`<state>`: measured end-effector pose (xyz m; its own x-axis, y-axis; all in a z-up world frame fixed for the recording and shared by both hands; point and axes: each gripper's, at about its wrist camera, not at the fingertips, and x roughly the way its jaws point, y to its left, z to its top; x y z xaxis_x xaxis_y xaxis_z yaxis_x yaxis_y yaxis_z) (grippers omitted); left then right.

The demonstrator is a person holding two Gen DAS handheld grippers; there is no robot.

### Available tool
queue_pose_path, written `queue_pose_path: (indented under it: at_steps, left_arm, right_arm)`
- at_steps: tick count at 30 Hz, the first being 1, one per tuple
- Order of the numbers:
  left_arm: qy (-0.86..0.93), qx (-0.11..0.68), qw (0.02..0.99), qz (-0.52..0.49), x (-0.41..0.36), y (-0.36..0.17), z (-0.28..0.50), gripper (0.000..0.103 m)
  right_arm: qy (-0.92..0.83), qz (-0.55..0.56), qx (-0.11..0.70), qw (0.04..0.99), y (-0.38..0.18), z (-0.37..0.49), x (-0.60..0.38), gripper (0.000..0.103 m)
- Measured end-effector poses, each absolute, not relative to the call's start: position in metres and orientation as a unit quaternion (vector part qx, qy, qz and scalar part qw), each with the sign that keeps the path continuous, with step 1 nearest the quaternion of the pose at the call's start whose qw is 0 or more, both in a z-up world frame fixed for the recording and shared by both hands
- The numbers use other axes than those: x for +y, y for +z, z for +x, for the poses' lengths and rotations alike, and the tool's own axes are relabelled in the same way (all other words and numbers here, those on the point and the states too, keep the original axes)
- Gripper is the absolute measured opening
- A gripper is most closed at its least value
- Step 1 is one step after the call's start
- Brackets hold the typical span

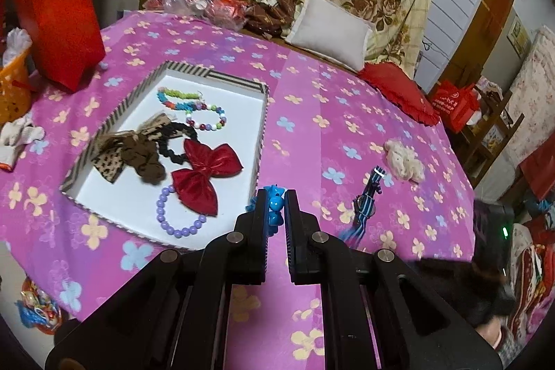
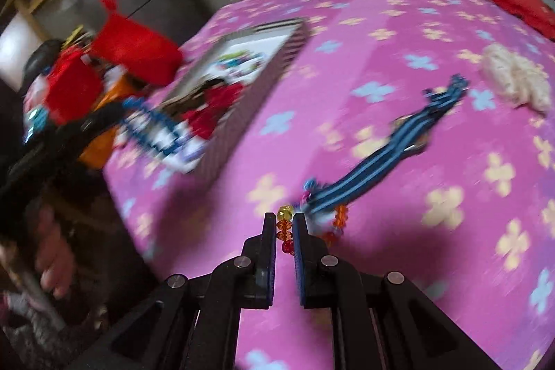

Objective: Organize jewelry

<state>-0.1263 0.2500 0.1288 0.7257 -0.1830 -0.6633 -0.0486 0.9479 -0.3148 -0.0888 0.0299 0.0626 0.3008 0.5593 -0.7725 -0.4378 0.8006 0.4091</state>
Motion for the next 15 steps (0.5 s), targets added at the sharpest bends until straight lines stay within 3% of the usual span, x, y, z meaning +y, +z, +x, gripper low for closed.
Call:
queue_pose_path:
  at_steps: [15]
  left_arm:
    - [-0.002, 0.355, 0.915, -0.194, 0.315, 0.155, -0.158, 0.007]
  right_arm:
    - [0.321, 0.021, 0.476, 0.818, 0.106, -0.113, 0.061, 0.009]
